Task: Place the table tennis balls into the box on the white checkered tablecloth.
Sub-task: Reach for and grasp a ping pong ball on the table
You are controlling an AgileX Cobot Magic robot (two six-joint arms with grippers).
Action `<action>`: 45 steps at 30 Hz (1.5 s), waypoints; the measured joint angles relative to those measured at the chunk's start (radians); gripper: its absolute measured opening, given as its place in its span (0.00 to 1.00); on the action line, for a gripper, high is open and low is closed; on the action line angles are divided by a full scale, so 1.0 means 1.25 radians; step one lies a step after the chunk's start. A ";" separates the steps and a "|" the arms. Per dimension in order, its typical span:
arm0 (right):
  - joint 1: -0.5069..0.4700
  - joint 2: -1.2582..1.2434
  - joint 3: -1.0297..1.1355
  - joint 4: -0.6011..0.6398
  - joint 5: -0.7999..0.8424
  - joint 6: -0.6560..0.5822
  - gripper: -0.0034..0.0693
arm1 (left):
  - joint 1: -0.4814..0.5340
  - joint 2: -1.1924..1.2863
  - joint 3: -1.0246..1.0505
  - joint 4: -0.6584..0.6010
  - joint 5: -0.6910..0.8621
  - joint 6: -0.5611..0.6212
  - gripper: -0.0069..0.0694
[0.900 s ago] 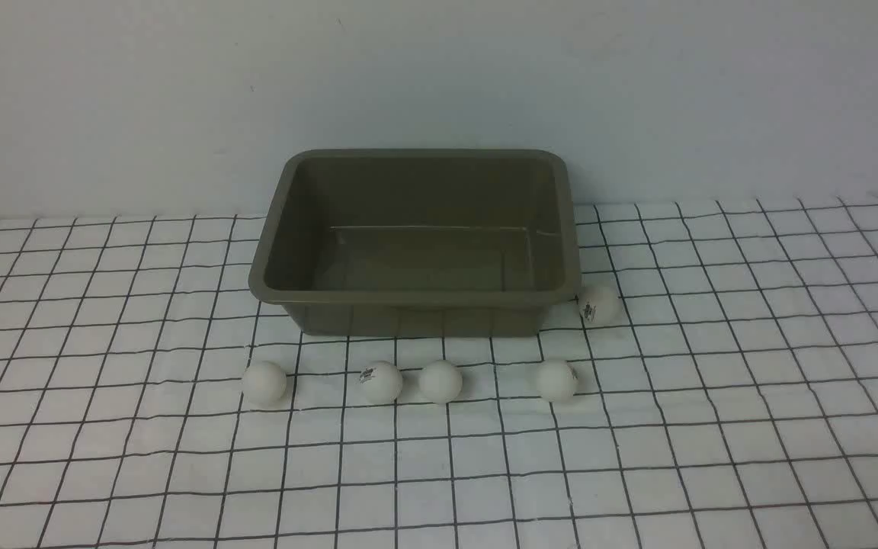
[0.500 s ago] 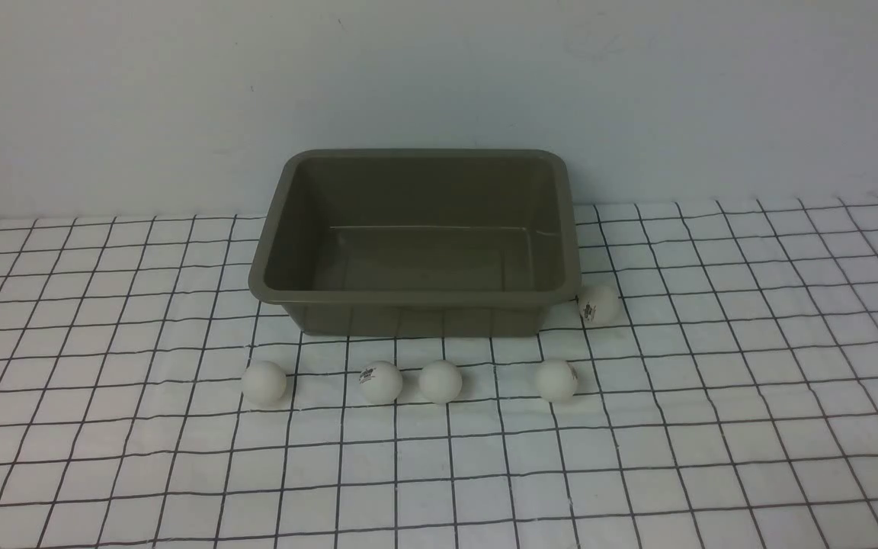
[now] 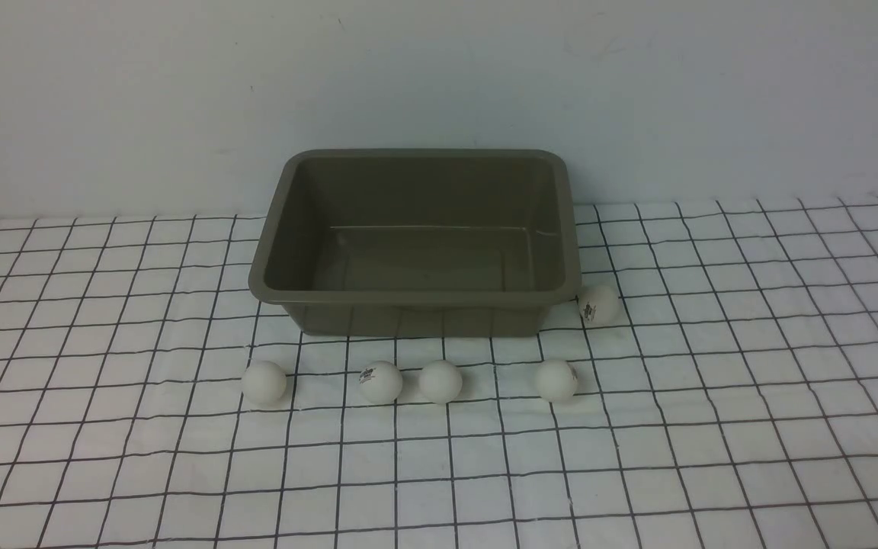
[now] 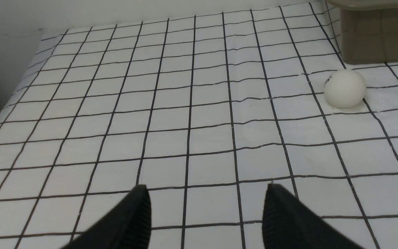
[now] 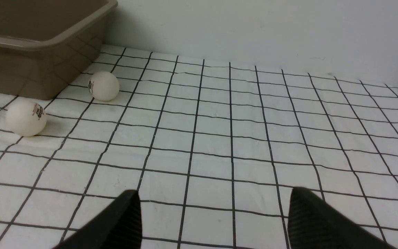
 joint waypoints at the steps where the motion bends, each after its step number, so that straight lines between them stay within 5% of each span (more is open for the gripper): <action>1: 0.000 0.000 0.000 0.000 0.000 0.000 0.75 | 0.000 0.000 0.000 0.000 0.000 0.000 0.61; 17: 0.000 0.000 -0.010 0.075 -0.010 0.001 0.75 | 0.000 0.000 0.000 0.000 0.000 0.000 0.61; 30: 0.000 0.034 -0.327 0.186 0.174 -0.022 0.75 | 0.000 0.000 0.000 0.000 -0.001 0.000 0.61; 45: 0.000 0.034 -0.343 0.243 0.151 -0.022 0.75 | 0.000 0.000 0.000 0.000 -0.001 0.000 0.61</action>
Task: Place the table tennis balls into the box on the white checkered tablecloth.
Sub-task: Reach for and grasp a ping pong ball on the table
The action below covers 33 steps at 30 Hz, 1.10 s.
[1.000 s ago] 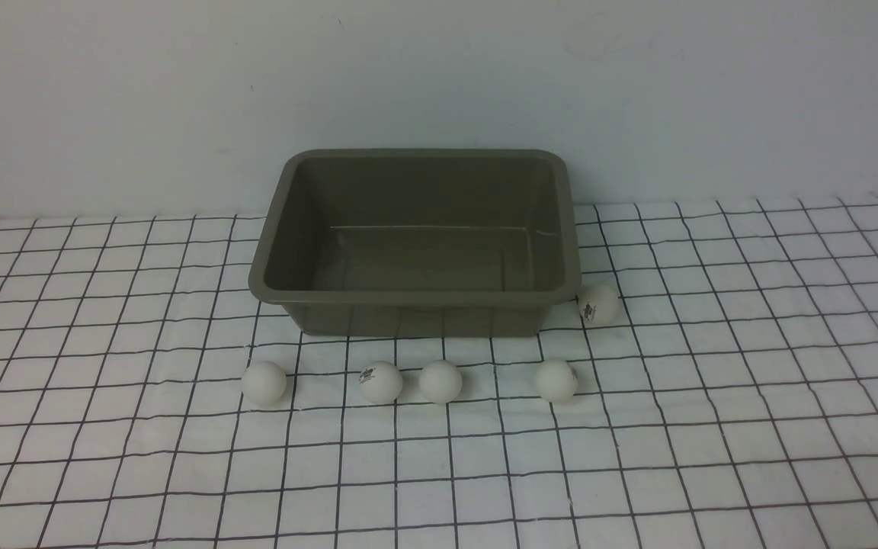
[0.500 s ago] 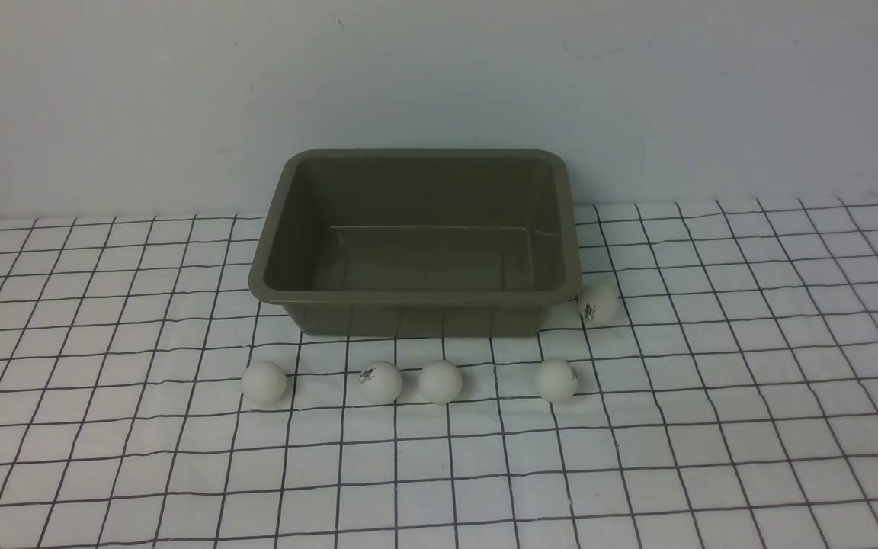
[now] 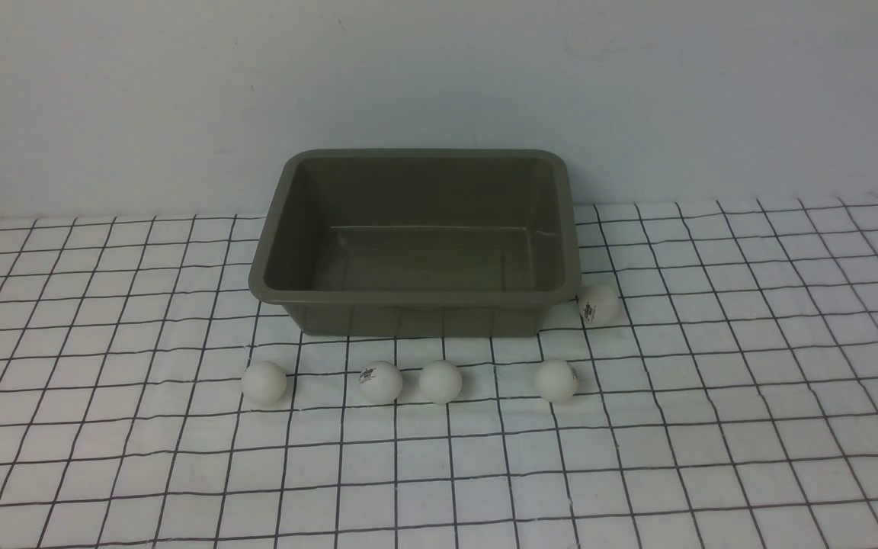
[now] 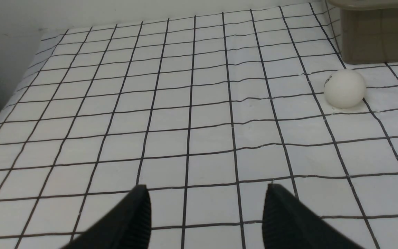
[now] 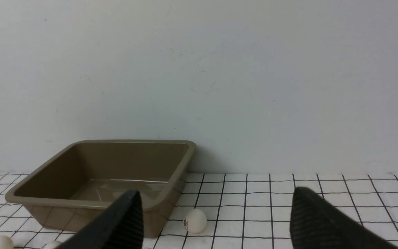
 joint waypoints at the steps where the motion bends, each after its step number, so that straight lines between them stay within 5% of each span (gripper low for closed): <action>1: 0.000 0.000 0.000 0.011 -0.001 0.000 0.75 | 0.000 0.000 0.000 0.000 0.000 0.000 0.61; 8: 0.000 0.000 0.000 0.029 -0.001 -0.001 0.75 | 0.000 0.000 0.003 0.032 -0.014 0.000 0.61; 17: 0.000 0.000 0.000 0.065 0.046 -0.003 0.75 | 0.000 0.000 0.006 -0.004 -0.180 -0.038 0.61; 29: 0.000 0.007 0.000 0.101 0.120 -0.145 0.75 | -0.002 0.000 0.006 -0.127 -0.366 -0.237 0.61; 33: 0.000 0.027 0.000 0.137 0.140 -0.209 0.75 | -0.005 0.000 -0.013 -0.101 -0.287 -0.298 0.61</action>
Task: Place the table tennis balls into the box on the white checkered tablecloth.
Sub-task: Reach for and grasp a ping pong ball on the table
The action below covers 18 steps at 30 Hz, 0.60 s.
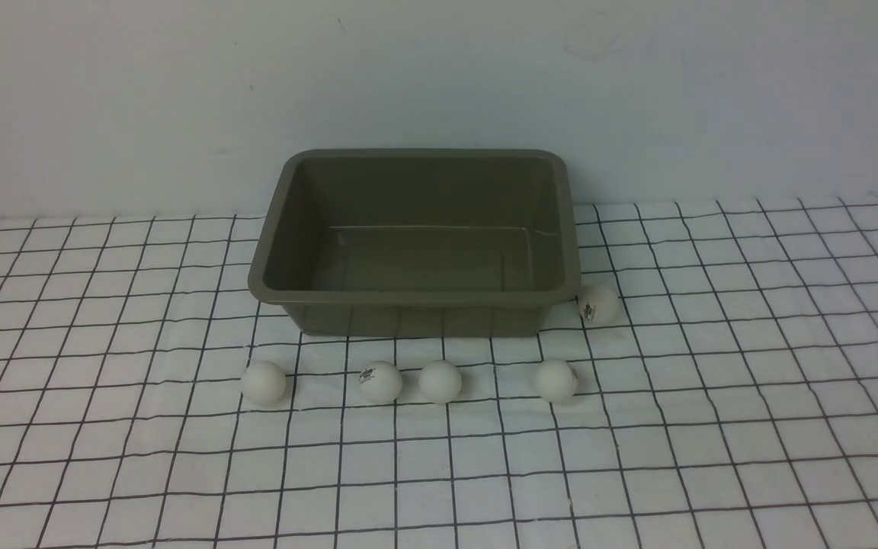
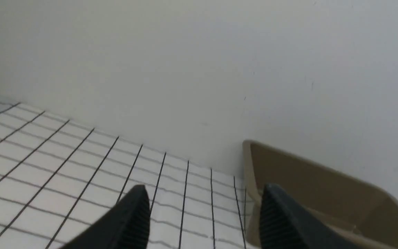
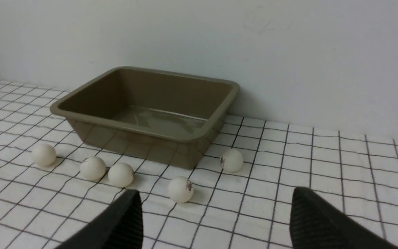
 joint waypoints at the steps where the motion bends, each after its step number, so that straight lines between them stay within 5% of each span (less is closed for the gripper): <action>1: 0.000 0.006 0.000 0.012 0.005 -0.007 0.75 | 0.000 0.000 -0.018 0.012 0.049 -0.001 0.61; 6: 0.006 0.056 0.000 0.109 0.055 -0.074 0.75 | -0.015 0.000 -0.102 -0.017 0.182 0.023 0.61; 18: 0.033 0.246 -0.003 0.155 0.025 -0.234 0.75 | -0.094 0.187 -0.350 -0.091 0.501 0.473 0.61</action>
